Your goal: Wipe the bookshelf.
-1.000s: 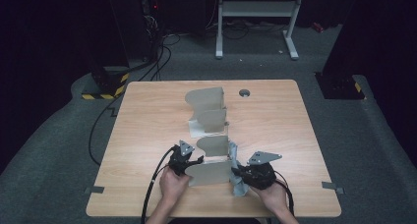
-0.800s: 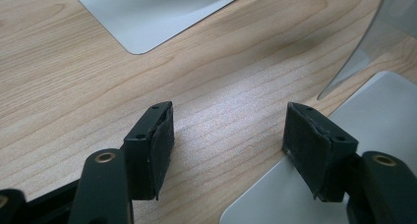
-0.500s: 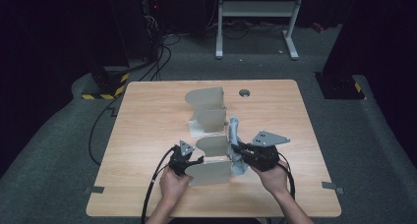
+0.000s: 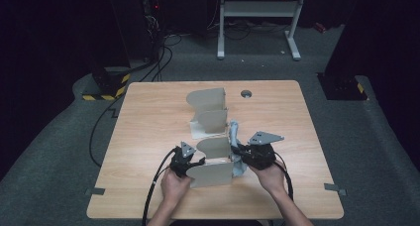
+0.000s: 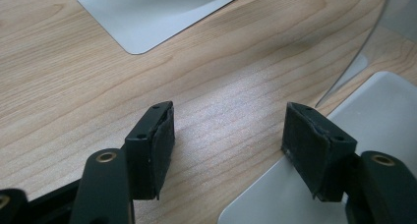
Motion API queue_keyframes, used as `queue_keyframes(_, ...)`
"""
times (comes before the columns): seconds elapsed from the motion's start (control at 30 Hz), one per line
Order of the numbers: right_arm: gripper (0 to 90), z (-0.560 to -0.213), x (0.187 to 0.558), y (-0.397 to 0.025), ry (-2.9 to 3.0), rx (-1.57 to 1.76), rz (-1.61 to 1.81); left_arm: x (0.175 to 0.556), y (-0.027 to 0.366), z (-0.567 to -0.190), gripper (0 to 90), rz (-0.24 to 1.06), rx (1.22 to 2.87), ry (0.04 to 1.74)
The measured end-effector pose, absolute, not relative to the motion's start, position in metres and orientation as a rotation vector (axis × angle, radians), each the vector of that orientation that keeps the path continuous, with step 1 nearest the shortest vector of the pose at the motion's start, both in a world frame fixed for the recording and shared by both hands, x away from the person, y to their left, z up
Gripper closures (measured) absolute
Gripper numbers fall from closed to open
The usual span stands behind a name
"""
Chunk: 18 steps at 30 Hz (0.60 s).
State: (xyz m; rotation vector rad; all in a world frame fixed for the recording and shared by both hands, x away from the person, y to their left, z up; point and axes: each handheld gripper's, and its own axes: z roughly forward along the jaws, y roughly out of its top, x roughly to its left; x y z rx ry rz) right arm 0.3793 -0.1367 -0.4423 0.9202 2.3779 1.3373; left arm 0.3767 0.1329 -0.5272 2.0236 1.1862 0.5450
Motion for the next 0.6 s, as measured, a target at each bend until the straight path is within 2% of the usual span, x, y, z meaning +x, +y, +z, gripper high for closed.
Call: queue_keyframes(0.6, 81.6, -0.5, 0.406, -0.129, 2.491, 1.073, 1.211, 0.377, 0.133, -0.527, 37.1, 0.545, 2.023, 1.186)
